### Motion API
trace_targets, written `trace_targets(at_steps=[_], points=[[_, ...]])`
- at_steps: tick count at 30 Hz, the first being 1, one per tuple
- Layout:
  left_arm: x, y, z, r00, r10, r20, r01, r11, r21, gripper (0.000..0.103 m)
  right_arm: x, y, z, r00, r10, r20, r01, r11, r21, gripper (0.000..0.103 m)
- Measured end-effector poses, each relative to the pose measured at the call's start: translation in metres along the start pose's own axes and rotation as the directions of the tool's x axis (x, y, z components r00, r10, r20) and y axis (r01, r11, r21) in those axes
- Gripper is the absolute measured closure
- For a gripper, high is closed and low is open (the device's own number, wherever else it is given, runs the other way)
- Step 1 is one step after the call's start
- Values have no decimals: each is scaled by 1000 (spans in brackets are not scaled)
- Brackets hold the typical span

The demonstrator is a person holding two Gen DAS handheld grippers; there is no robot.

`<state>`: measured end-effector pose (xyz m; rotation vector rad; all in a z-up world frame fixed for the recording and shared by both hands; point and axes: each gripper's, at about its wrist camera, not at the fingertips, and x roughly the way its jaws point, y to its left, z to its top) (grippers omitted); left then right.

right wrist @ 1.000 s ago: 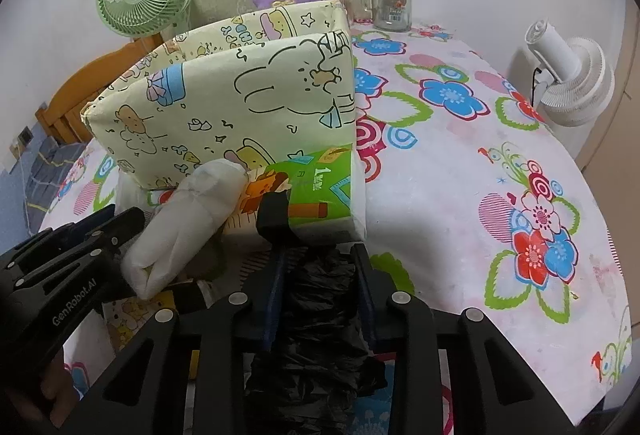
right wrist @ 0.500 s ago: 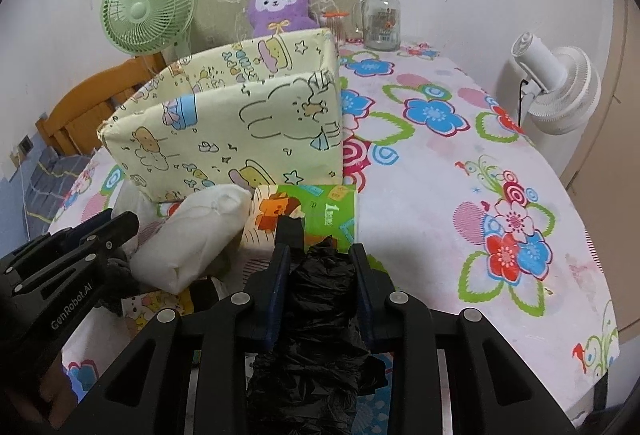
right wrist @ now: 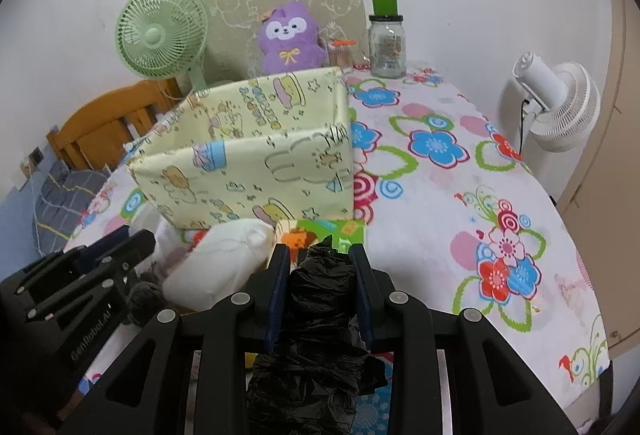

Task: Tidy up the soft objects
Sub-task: 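Lift both held bags and carry them over the fabric box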

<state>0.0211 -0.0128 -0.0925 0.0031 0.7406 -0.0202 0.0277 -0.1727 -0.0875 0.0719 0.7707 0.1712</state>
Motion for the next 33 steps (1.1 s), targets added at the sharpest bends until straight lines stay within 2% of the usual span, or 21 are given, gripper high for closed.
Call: trace_targets(at_steps=[8,33], points=[[-13,-8,7,999,-24,23,24,1000,11,90,-15,5,13,999,28,45,-28,1000,-6,70],[-43,-20,21,998,-48,52,46,998,41,94,-35,25,28,993,90,79,-88,996,-30,70]])
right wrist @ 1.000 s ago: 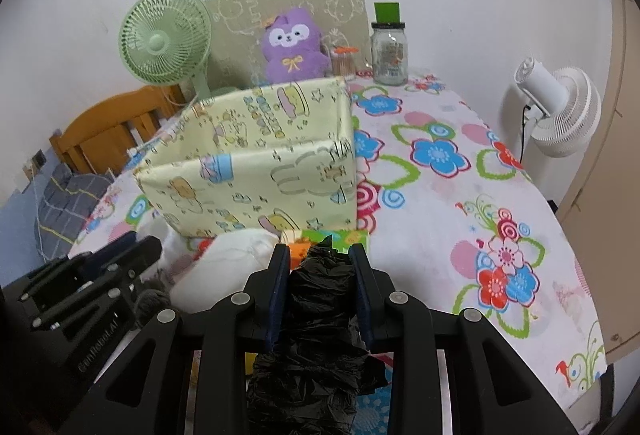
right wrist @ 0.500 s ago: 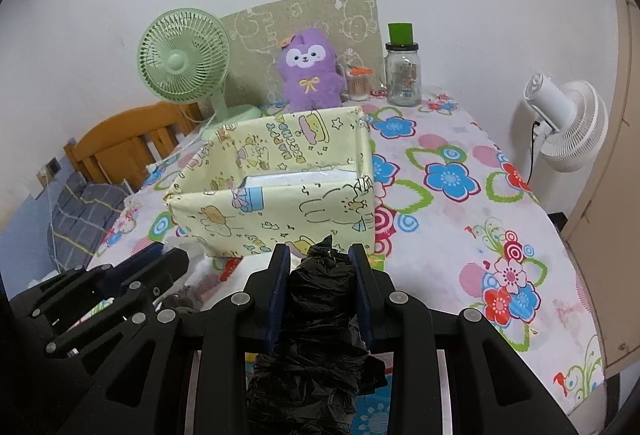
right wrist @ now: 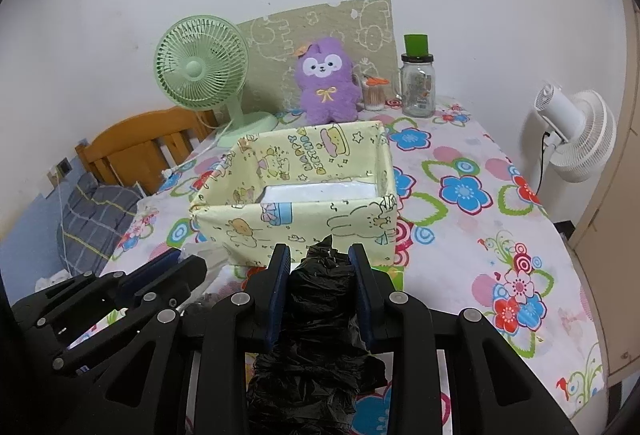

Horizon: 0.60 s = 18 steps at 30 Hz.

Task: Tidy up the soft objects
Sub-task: 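Lift both held bags and carry them over the fabric box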

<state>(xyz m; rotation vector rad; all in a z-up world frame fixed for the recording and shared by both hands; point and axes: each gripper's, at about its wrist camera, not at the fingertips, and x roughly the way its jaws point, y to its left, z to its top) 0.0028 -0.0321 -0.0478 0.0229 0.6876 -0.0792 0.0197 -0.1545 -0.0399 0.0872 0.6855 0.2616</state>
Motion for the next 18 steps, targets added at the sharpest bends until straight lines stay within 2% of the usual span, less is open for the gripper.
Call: trace_targets(at_steps=[18], points=[[-23,-3,34,998,-19,65,18,1000,15,94,-24,1,33,997,-12,71,13,1000,-12,70]])
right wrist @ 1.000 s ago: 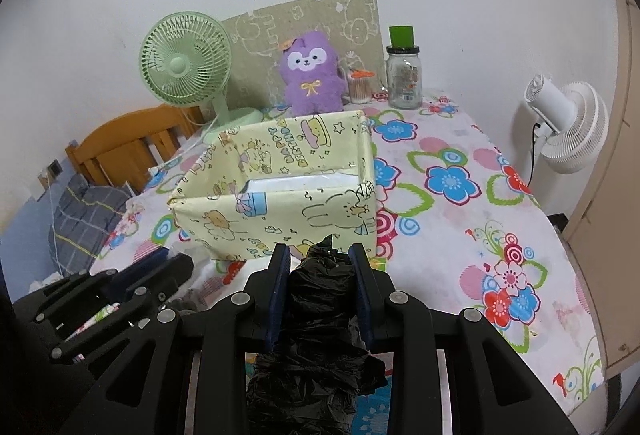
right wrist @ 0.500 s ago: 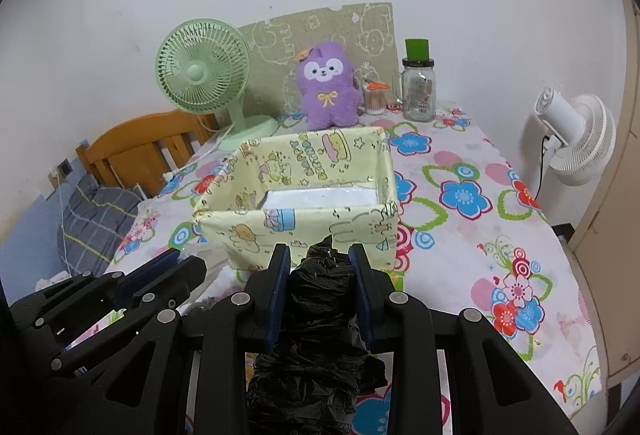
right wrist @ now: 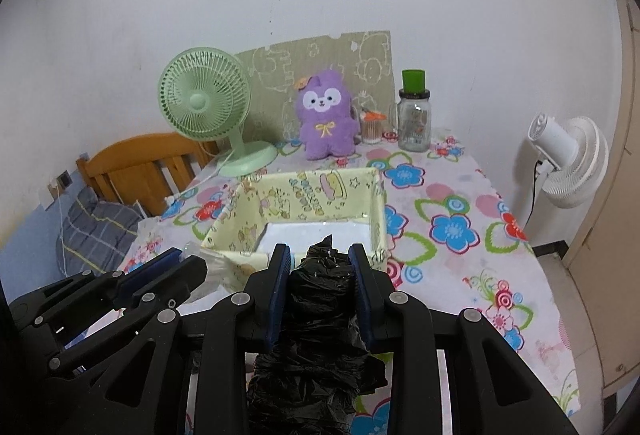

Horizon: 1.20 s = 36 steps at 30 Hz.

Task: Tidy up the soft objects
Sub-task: 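Lift both held bags and carry them over the fabric box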

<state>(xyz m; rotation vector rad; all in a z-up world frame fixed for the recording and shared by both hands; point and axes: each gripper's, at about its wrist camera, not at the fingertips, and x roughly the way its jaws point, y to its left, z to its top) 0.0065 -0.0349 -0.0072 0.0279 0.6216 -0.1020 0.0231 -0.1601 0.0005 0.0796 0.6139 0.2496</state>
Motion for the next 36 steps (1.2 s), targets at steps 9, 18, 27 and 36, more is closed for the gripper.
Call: trace_targets(at_steps=[9,18,27,36], points=[[-9,-6,16,999,-10,37,9,1000,20,94,-11,-2,16,999,-6,39,6,1000,3,70],[-11,-6,31,998,-12,65,10,1000,30,94,-11,-4,31,998,0,62,0,1000,4,70],[2,-7,47,997,-26,78,22,999,49,94,4,-10,44,998,-8,63,7,1000,16,70],[22,-7,60,996,-45,76,41,997,58,94,23,-17,57,998,-26,65,25,999,22,70]])
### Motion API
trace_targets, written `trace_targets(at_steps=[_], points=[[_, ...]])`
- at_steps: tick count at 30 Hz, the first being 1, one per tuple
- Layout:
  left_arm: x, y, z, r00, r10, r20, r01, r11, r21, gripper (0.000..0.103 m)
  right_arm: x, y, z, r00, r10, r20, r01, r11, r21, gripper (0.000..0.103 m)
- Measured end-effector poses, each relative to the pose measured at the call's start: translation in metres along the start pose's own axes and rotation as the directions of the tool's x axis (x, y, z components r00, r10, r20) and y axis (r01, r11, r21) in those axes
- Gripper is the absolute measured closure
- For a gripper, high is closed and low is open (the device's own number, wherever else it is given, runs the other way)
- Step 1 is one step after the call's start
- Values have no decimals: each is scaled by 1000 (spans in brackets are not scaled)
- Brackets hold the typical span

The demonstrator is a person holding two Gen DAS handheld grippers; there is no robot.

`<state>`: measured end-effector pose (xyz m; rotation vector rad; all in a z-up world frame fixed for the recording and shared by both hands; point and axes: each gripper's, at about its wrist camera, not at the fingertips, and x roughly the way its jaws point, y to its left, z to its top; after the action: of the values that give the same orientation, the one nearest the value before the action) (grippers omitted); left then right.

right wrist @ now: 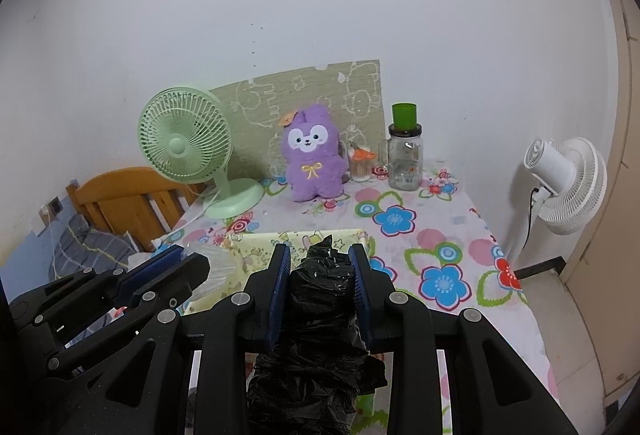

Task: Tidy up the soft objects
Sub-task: 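Lift both held bags and carry them over the fabric box, then open the left gripper over the box while the right releases the black bag inside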

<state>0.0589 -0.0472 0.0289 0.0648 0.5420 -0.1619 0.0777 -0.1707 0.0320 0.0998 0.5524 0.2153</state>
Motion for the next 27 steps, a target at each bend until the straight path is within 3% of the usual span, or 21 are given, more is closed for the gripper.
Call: trace_targets(at_steps=[18,20,27], points=[[48,12,3,998,-21,-64,18,999,-47,91,47,-8,6,999,5,-53,-5,1000,14,70],[54,14,1,997,-14,-82,9,998,-61,79,53,-7,6,998,6,-58,-5,1000,11,70],[70,24,-13,988,27,-149,-39,996,-78,63,77,-5,5,996,28,-83,-27,1000,14,70]])
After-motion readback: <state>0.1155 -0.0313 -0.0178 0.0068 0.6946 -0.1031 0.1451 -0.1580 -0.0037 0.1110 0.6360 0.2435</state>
